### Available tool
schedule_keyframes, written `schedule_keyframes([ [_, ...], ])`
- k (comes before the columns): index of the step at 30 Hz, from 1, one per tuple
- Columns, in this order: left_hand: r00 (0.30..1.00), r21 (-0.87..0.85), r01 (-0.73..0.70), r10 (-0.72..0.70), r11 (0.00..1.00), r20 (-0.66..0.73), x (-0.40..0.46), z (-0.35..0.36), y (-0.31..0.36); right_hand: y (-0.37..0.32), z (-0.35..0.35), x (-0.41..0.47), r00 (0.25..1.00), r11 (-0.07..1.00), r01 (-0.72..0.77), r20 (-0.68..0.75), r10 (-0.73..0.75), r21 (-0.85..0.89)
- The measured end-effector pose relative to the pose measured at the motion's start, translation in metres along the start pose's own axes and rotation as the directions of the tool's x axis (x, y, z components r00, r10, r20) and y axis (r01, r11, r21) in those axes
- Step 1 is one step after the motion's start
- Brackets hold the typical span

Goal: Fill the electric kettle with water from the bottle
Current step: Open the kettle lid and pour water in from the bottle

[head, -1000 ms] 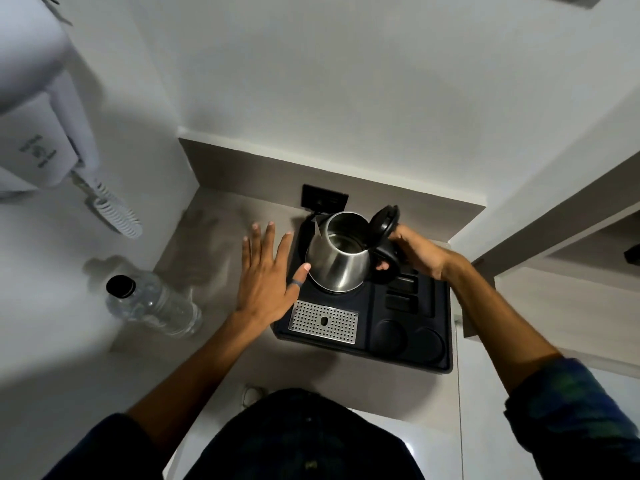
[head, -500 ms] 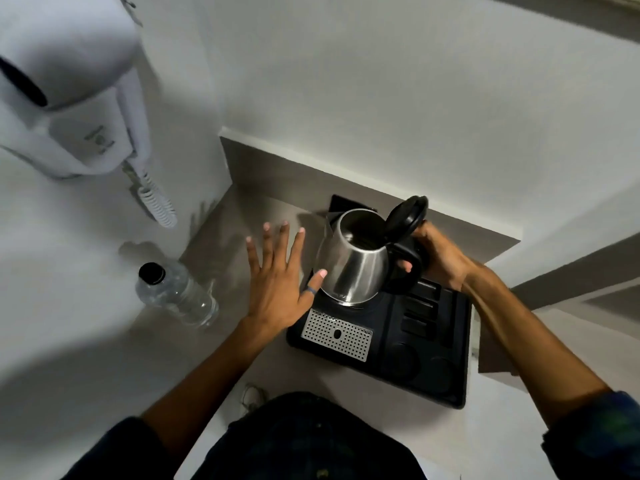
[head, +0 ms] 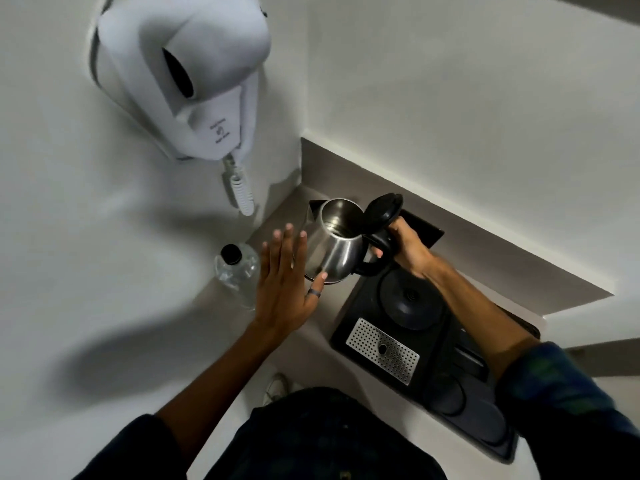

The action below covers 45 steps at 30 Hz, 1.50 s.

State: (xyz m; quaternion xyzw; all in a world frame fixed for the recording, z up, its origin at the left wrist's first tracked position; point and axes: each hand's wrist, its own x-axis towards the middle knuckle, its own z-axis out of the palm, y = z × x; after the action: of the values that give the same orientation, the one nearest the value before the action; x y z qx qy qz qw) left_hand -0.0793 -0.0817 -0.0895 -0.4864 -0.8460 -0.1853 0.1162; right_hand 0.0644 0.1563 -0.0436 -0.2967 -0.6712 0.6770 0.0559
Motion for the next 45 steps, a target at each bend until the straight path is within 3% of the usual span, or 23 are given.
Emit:
schedule_keyframes([
  [7, 0.998, -0.015, -0.020, 0.021, 1.000, 0.055, -0.002, 0.000, 0.003, 0.006, 0.003, 0.010, 0.998, 0.990, -0.057, -0.013, 0.056, -0.130],
  [12, 0.999, -0.043, -0.033, 0.033, 0.999, 0.009, -0.008, 0.001, 0.007, 0.009, 0.006, 0.009, 0.998, 0.992, -0.064, 0.006, 0.065, -0.106],
  [17, 0.997, -0.076, -0.058, 0.054, 0.995, -0.050, -0.018, -0.004, 0.007, 0.006, 0.022, 0.016, 0.987, 0.968, -0.099, 0.097, 0.125, -0.232],
  [22, 0.990, -0.025, -0.020, 0.016, 0.999, -0.137, -0.015, -0.024, 0.000, 0.009, 0.033, 0.019, 0.987, 0.968, -0.108, 0.089, 0.131, -0.226],
  [26, 0.924, -0.128, 0.114, -0.152, 0.985, -0.350, -0.014, -0.046, -0.022, 0.013, 0.034, 0.019, 0.984, 0.968, -0.090, 0.132, 0.123, -0.233],
  [29, 0.891, -0.344, 0.261, -0.363, 0.902, -0.273, -0.018, -0.056, -0.039, 0.016, 0.034, 0.020, 0.985, 0.978, -0.097, 0.122, 0.121, -0.187],
  [31, 0.894, -0.437, 0.291, -0.404, 0.851, -0.194, -0.020, -0.060, -0.048, 0.017, 0.035, 0.020, 0.986, 0.979, -0.095, 0.122, 0.118, -0.179],
  [34, 0.890, -0.487, 0.285, -0.416, 0.826, -0.185, -0.019, -0.065, -0.055, 0.019, 0.038, 0.018, 0.988, 0.980, -0.093, 0.108, 0.113, -0.178],
  [37, 0.835, -0.508, 0.291, -0.474, 0.811, -0.278, -0.017, -0.073, -0.057, 0.019, 0.039, 0.018, 0.991, 0.981, -0.117, 0.044, 0.125, -0.156],
  [40, 0.781, -0.485, 0.147, -0.402, 0.862, -0.477, -0.014, -0.078, -0.054, 0.015, 0.041, 0.013, 0.991, 0.982, -0.122, 0.036, 0.128, -0.144],
  [41, 0.804, -0.476, 0.079, -0.338, 0.876, -0.489, -0.016, -0.078, -0.049, 0.015, 0.041, 0.013, 0.991, 0.982, -0.125, 0.032, 0.131, -0.140],
  [43, 0.914, -0.480, -0.022, -0.177, 0.877, -0.366, -0.033, -0.066, -0.035, 0.018, 0.040, 0.014, 0.992, 0.988, -0.129, -0.012, 0.129, -0.089],
  [45, 0.995, -0.475, 0.045, -0.081, 0.879, -0.056, -0.055, -0.042, -0.023, 0.023, 0.041, 0.015, 0.992, 0.991, -0.124, -0.040, 0.122, -0.058],
])
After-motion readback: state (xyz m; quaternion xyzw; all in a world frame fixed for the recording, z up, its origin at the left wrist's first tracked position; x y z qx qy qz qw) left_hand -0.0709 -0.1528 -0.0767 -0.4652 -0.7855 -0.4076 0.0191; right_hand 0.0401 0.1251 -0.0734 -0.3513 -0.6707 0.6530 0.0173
